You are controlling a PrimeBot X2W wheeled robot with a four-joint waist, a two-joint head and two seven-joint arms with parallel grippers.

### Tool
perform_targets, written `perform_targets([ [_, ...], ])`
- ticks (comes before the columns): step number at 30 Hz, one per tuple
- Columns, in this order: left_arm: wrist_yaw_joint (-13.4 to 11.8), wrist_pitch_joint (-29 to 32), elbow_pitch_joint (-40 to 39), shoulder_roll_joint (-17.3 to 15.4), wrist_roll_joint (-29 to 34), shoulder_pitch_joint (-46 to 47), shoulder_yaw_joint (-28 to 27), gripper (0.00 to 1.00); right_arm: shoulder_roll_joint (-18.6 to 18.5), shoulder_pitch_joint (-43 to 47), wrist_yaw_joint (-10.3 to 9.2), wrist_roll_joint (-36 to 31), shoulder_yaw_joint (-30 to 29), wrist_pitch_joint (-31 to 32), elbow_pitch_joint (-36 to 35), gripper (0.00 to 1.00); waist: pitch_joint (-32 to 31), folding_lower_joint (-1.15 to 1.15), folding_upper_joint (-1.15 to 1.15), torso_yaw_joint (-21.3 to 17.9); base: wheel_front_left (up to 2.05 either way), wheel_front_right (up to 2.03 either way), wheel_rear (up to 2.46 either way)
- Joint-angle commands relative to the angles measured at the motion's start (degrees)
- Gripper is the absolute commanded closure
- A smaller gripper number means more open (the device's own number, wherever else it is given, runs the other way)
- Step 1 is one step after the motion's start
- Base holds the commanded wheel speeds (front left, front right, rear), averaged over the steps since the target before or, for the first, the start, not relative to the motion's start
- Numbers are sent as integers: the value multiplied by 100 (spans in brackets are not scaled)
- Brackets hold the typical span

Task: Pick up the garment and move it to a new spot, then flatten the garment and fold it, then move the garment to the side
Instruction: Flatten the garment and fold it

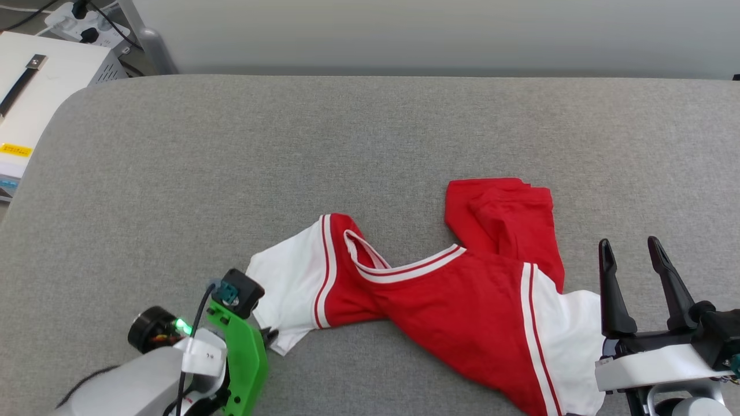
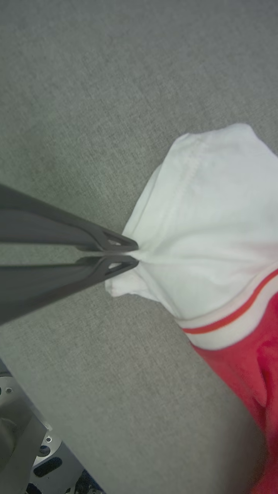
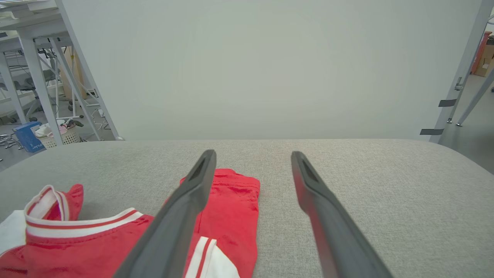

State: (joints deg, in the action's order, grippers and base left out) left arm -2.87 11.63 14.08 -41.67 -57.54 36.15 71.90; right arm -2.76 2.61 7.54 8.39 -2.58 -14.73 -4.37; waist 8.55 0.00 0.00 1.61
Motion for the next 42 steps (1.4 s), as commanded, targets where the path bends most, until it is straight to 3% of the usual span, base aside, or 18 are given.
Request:
perform_targets([
  [1, -66, -42, 11, -28, -126, -184, -8, 100, -11, 68, -5, -40, -27, -27, 8, 0, 11, 0, 0, -4, 0, 0, 0],
  [7, -83, -175, 348, 210, -334, -671, 12, 100, -11, 64, -5, -78, -65, -27, 47, 0, -34, 0, 0, 7, 0, 0, 0],
  [8, -103, -310, 414, 273, -327, -704, -20, 84, -11, 66, -5, -96, -77, -27, 48, 0, -67, 0, 0, 14, 0, 0, 0],
  [10, -158, -579, 492, 376, -285, -734, -87, 0, -11, 61, -5, -148, -112, -27, 25, 0, -138, 0, 0, 33, 0, 0, 0],
  [14, -400, -1334, 525, 505, -83, -739, -308, 0, -49, -9, -5, -306, -185, -27, -98, 0, -302, 0, 0, 59, 0, 0, 0],
  [19, -843, -2229, 353, 601, 83, -840, -637, 0, -452, -186, -5, -435, -306, -27, -287, 0, -466, 0, 0, 104, 0, 0, 0],
  [24, -1420, -2625, 69, 646, 489, -974, -1044, 0, -1164, -334, -5, -421, -247, -27, -169, 0, -561, 0, 0, 160, 0, 0, 0],
  [28, -1860, -2658, -372, 730, 1202, -1219, -1744, 0, -1844, -379, -5, -139, 76, 110, 191, 0, -588, 0, 0, 191, 0, 0, 0],
  [35, -2182, -2661, -1035, 1105, 2356, -2040, -3073, 0, -3254, -688, -5, 1251, 1105, 1651, 436, 0, -504, 0, 0, 227, 0, 0, 0],
  [42, -2087, -2662, -1201, 1620, 3094, -2657, -4088, 0, -4226, -981, -5, 2435, 2088, 3370, 491, 0, -278, 0, 0, 327, 0, 0, 0],
])
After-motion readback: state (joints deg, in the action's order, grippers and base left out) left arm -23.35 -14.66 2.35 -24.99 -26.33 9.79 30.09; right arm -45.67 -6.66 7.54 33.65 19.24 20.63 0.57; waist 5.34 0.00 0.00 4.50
